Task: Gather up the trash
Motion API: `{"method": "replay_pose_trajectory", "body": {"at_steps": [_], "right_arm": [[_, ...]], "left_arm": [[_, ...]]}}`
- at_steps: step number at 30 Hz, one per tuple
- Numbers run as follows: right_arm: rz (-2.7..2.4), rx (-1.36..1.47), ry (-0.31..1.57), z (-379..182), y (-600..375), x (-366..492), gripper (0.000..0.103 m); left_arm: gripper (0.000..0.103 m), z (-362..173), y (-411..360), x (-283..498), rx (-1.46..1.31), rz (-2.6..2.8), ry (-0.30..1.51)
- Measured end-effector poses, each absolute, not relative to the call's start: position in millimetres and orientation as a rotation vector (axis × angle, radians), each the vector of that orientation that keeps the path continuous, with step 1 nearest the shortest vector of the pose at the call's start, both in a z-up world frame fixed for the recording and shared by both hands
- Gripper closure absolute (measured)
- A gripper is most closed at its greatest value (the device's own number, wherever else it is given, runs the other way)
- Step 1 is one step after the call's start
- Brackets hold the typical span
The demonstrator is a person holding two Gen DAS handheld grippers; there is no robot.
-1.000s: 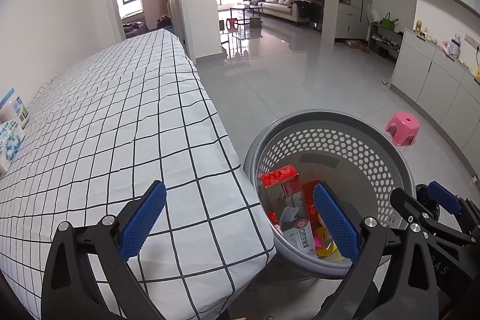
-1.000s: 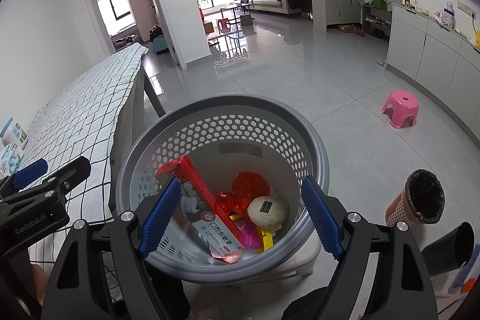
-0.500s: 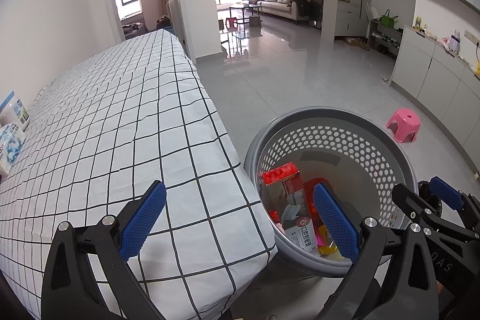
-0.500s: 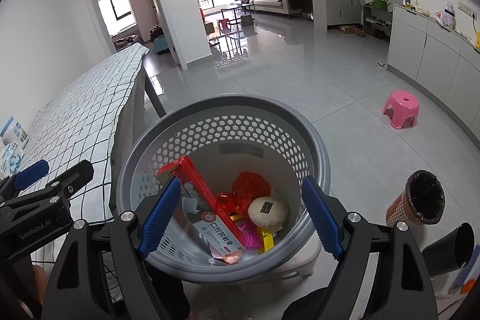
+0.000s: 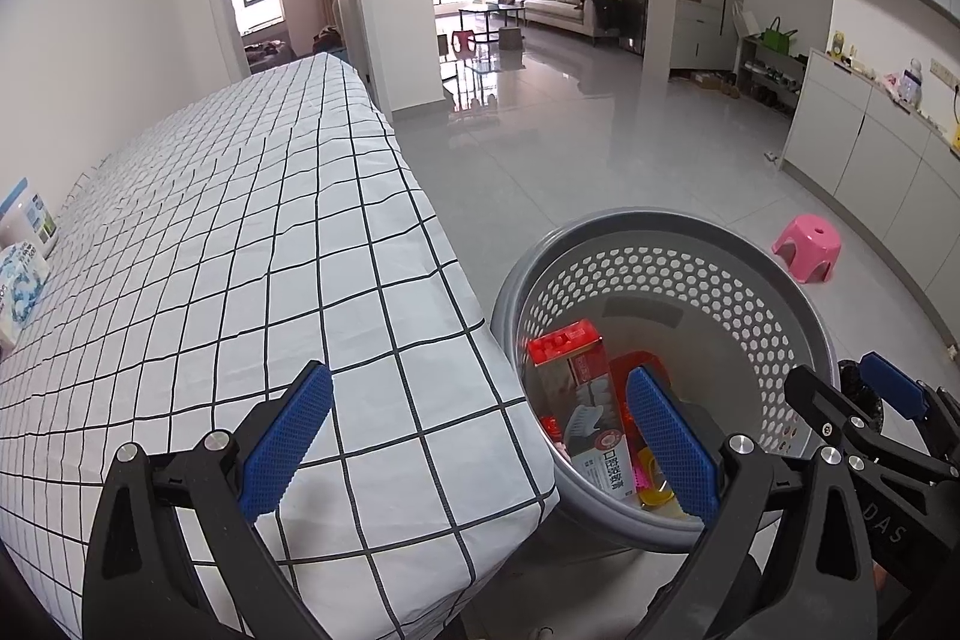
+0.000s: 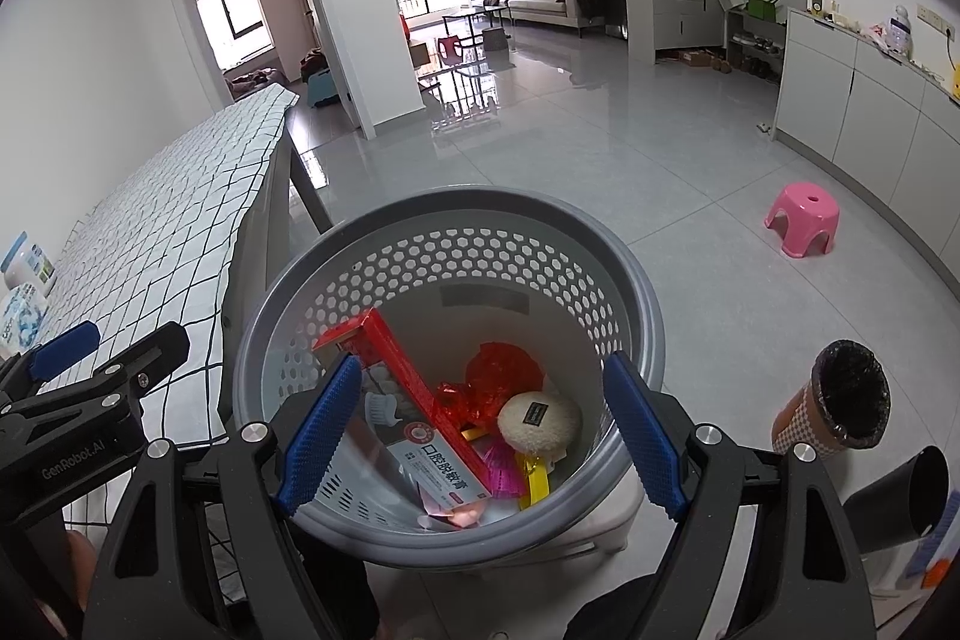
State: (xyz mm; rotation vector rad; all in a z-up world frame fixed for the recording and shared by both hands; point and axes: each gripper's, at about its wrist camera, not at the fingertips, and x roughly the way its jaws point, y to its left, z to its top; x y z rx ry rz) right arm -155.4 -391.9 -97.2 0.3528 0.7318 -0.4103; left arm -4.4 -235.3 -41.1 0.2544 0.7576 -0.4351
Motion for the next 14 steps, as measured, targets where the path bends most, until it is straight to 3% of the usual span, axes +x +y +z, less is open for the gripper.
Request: {"method": "replay_pose_trajectory", "body": {"at_steps": [14], "right_arm": [[-0.41, 0.354, 0.731, -97.4, -391.8, -155.4, 0.024]], "left_arm": [[0.006, -44.5, -232.8, -3.9, 0.252, -0.433, 0.768]]}}
